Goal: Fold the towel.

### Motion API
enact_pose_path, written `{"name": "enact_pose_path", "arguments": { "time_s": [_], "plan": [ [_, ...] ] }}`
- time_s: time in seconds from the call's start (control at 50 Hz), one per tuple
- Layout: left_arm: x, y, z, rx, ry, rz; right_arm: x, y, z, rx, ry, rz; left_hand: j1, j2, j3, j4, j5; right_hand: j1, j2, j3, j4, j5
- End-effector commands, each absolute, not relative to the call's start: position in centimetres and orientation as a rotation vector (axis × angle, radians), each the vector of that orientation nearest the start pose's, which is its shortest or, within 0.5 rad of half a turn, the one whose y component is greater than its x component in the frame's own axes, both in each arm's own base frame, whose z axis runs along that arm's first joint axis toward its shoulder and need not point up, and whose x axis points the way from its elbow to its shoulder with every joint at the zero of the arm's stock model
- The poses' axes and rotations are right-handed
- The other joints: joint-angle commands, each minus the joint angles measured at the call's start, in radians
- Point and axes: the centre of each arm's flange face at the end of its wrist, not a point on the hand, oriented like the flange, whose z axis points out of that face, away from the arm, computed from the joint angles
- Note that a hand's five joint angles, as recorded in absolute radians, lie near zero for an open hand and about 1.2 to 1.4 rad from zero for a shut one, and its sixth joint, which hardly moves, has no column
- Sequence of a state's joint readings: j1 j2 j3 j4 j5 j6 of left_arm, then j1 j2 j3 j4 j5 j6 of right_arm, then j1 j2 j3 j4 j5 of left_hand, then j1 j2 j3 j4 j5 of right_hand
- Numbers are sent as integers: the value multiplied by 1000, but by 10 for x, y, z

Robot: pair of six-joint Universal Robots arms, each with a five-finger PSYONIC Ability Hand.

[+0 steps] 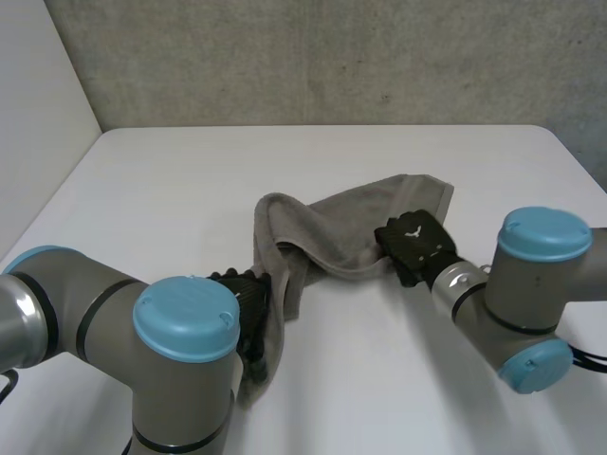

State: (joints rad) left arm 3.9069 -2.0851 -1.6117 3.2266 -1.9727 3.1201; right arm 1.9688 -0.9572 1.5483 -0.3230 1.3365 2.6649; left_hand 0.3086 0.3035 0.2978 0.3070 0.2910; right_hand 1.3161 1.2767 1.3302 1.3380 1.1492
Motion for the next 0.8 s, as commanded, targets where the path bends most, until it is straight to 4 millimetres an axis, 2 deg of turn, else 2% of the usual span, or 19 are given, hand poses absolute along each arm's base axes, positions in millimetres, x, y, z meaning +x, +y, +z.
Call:
{"name": "enact_pose_path", "arguments": {
  "time_s": [0.02, 0.1, 0.34, 0.38, 0.4, 0.44, 0.46, 0.48, 0.5, 0.52, 0.54, 0.56, 0.6, 0.62, 0.66, 0.8],
  "plan": [
    [-312, -166, 132, 734, 2638, -1727, 275, -297, 147, -1163, 2082, -1855, -57, -52, -46, -55, -214, 80, 120, 66, 58, 73],
    [-313, -166, 129, 740, 2641, -1719, 273, -294, 156, -1159, 2064, -1872, -57, -52, -46, -55, -214, 80, 120, 66, 58, 73],
    [-319, -170, 116, 745, 2613, -1689, 271, -292, 154, -1162, 2078, -1855, 34, 39, 45, 36, -123, 80, 120, 66, 58, 73],
    [-319, -174, 114, 745, 2557, -1678, 271, -291, 154, -1165, 2076, -1855, 235, 241, 246, 237, 79, 80, 120, 66, 58, 73],
    [-319, -174, 114, 745, 2557, -1678, 271, -291, 154, -1165, 2076, -1855, 237, 242, 247, 238, 80, 80, 120, 66, 58, 73],
    [-315, -181, 117, 702, 2513, -1683, 271, -291, 154, -1164, 2074, -1857, 514, 519, 525, 516, 357, 80, 120, 66, 58, 73],
    [-315, -181, 117, 701, 2513, -1683, 271, -291, 154, -1164, 2074, -1857, 516, 521, 526, 517, 359, 80, 120, 66, 58, 73],
    [-314, -183, 121, 674, 2499, -1700, 271, -292, 155, -1163, 2073, -1861, 768, 773, 779, 770, 612, 80, 120, 66, 58, 73],
    [-314, -183, 121, 674, 2499, -1700, 271, -292, 155, -1163, 2073, -1861, 771, 776, 782, 773, 614, 80, 120, 66, 58, 73],
    [-313, -185, 125, 654, 2484, -1717, 271, -291, 156, -1162, 2071, -1865, 1041, 1046, 1052, 1043, 884, 80, 120, 66, 58, 73],
    [-313, -186, 132, 638, 2472, -1745, 271, -291, 159, -1161, 2066, -1872, 1087, 1092, 1098, 1089, 930, 80, 120, 66, 58, 73],
    [-313, -186, 132, 638, 2472, -1746, 271, -291, 159, -1161, 2066, -1873, 1088, 1093, 1098, 1089, 931, 80, 120, 66, 58, 73],
    [-312, -187, 151, 599, 2457, -1822, 271, -290, 164, -1159, 2056, -1888, 1088, 1093, 1098, 1089, 931, 80, 120, 66, 58, 73],
    [-312, -187, 152, 599, 2457, -1822, 271, -290, 164, -1159, 2056, -1888, 1088, 1093, 1098, 1089, 931, 80, 120, 66, 58, 73],
    [-311, -190, 168, 554, 2441, -1896, 270, -290, 165, -1158, 2054, -1890, 1088, 1093, 1098, 1089, 931, 80, 120, 66, 58, 73],
    [-307, -199, 186, 517, 2432, -1971, 269, -291, 173, -1148, 2042, -1921, 1088, 1093, 1098, 1089, 931, 80, 120, 66, 58, 73]
  ]
}}
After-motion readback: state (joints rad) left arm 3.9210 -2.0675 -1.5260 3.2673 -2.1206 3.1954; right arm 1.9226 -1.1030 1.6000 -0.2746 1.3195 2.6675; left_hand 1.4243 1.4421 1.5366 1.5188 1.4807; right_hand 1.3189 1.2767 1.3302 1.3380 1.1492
